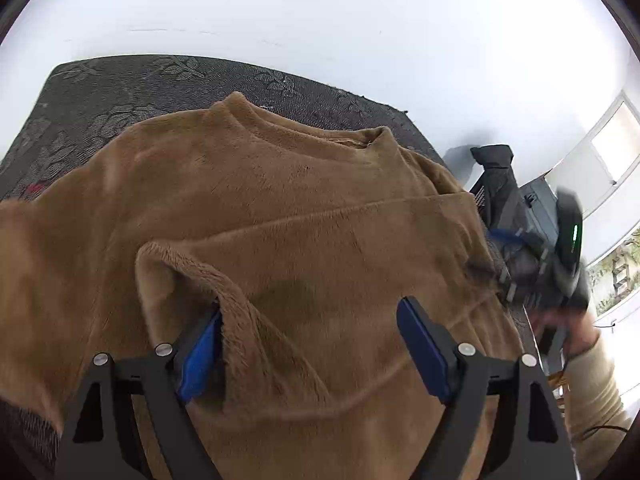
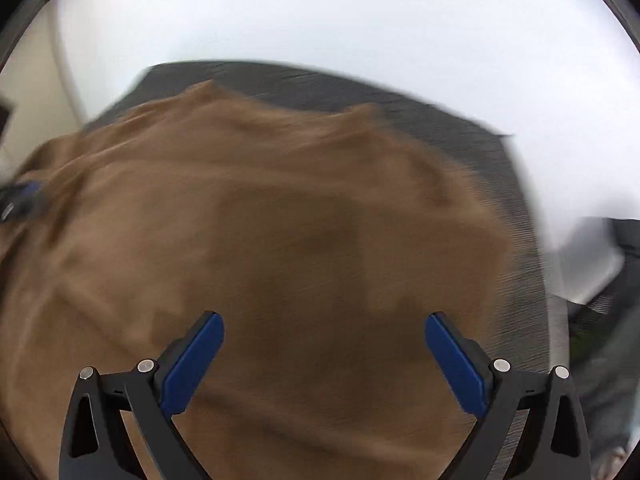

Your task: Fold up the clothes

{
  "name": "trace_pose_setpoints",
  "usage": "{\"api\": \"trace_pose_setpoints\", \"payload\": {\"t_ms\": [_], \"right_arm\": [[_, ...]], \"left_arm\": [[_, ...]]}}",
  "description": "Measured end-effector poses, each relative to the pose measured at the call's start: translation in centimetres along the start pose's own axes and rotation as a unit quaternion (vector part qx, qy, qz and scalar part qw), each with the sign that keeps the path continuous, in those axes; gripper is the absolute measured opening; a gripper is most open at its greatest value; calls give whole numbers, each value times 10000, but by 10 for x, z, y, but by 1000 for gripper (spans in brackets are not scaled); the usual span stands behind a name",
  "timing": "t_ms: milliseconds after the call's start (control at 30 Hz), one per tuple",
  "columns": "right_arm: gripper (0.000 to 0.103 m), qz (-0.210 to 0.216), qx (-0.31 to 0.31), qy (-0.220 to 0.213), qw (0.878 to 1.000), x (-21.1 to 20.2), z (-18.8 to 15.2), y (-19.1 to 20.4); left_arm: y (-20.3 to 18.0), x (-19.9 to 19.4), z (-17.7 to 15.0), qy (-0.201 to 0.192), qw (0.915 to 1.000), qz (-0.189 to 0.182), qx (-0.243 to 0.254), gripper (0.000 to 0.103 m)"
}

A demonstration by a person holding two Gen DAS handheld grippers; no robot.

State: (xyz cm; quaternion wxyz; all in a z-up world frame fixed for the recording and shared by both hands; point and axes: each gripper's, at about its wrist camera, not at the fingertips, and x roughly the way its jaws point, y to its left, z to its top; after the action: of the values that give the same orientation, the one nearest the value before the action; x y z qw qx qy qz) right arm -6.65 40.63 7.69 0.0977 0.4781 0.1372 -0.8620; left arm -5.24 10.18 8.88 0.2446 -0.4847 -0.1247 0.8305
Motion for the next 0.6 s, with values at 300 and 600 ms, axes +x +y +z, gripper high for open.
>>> {"api": "trace_pose_setpoints", "payload": {"t_ms": [300, 600], "right_arm": [[102, 1211, 2049, 86, 9712, 42, 49, -149], [58, 1886, 2135, 699, 9560, 97, 44, -159]], "left_arm": [[5, 32, 16, 162, 9998, -108, 92, 90], [6, 31, 18, 90, 9997, -166, 150, 90]]}}
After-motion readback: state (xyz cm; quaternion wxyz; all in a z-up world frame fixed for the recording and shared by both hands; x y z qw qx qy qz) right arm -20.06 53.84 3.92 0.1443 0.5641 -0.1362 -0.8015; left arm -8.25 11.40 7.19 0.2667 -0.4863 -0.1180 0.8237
